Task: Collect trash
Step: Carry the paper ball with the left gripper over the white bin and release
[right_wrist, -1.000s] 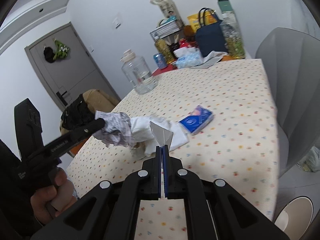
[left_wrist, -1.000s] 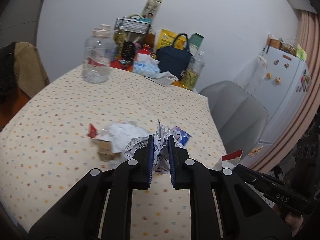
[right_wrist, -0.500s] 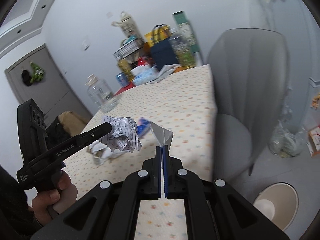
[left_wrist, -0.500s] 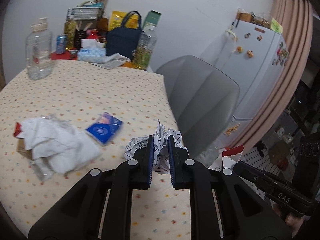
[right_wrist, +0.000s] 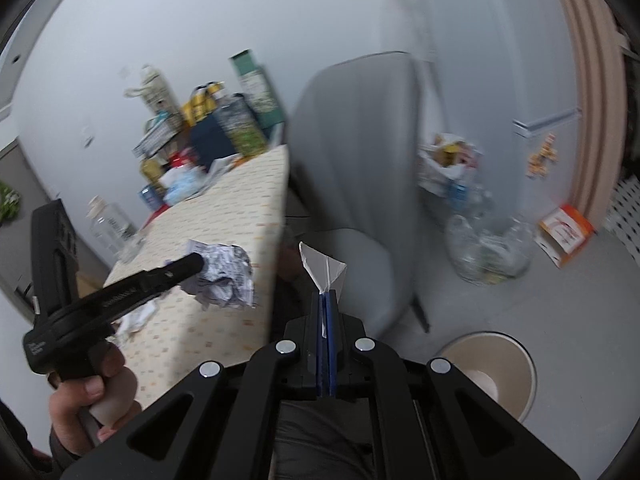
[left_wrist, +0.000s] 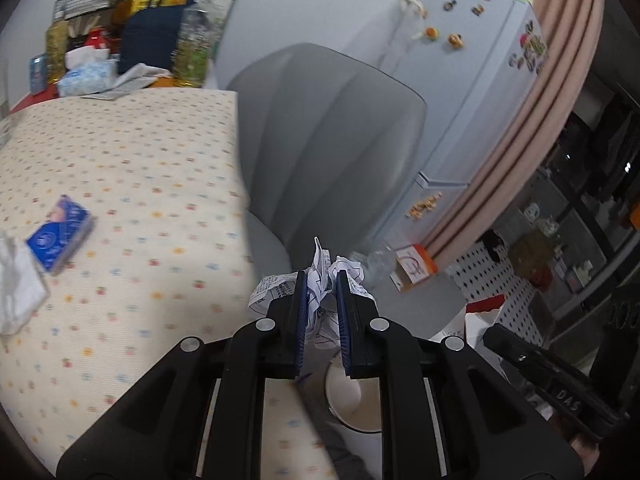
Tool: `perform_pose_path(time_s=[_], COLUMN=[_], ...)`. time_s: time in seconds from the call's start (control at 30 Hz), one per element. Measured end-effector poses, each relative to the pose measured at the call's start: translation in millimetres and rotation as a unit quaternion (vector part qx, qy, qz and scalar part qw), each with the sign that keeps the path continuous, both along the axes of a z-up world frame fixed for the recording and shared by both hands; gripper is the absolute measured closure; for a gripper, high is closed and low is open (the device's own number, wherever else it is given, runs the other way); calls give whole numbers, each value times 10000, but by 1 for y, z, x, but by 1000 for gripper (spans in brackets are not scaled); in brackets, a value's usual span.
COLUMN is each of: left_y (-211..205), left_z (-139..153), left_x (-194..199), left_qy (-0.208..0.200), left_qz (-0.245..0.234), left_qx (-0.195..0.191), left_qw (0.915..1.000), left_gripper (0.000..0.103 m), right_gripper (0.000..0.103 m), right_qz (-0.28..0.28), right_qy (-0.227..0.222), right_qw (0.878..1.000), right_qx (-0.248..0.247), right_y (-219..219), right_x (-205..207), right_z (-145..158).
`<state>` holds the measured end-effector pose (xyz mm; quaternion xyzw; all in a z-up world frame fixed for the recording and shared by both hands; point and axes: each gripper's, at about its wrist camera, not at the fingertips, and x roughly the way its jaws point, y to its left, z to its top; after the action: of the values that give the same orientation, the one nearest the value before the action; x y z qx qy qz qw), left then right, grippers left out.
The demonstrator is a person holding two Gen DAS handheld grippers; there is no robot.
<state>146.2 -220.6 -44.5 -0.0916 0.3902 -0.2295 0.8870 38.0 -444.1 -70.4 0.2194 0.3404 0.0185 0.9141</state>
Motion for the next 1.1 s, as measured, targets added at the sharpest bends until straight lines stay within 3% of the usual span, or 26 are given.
perform_pose_path(time_s=[0.33, 0.57, 0.87, 0.9, 0.93, 0.97, 1.0, 1.1], left_y=[-98, -159, -202, -205, -210, -213, -216, -224], left_z=[-25, -67, -120, -124, -128, -131, -133, -144], left_x=[0, 11, 27, 26, 25, 24, 23, 24], left_qy=[319, 780, 1314, 1333, 1358, 1386, 1406, 1488], left_qz=[-717, -1043, -1227, -1247, -1275, -1309, -1340, -1373], left_qx=[331, 627, 951, 980, 1012, 1027, 1036, 1095], left_qw=[9964, 9895, 9791, 9783, 9773, 9763, 9755, 9731], left_gripper=[89, 89, 89, 89, 89, 89, 89, 89], right_gripper=[100, 100, 95, 85, 54, 41, 36, 38], right_qz=[-800, -1208, -1552, -1592, -1661, -1783, -1924, -2080], right_qy=[433, 791, 1142, 1118, 1088, 1006, 871, 934], right_qw=[9958, 9893, 9792, 9785, 9774, 9758, 9745, 9705], right_qx=[53, 214, 629, 678, 730, 773, 759, 783], right_y=[-64, -101, -139, -143, -146, -150, -154, -166], right_x=[-19, -11, -10, -13, -16, -22, -29, -40], right_z=[-50, -99, -155, -157, -157, -157, -154, -151])
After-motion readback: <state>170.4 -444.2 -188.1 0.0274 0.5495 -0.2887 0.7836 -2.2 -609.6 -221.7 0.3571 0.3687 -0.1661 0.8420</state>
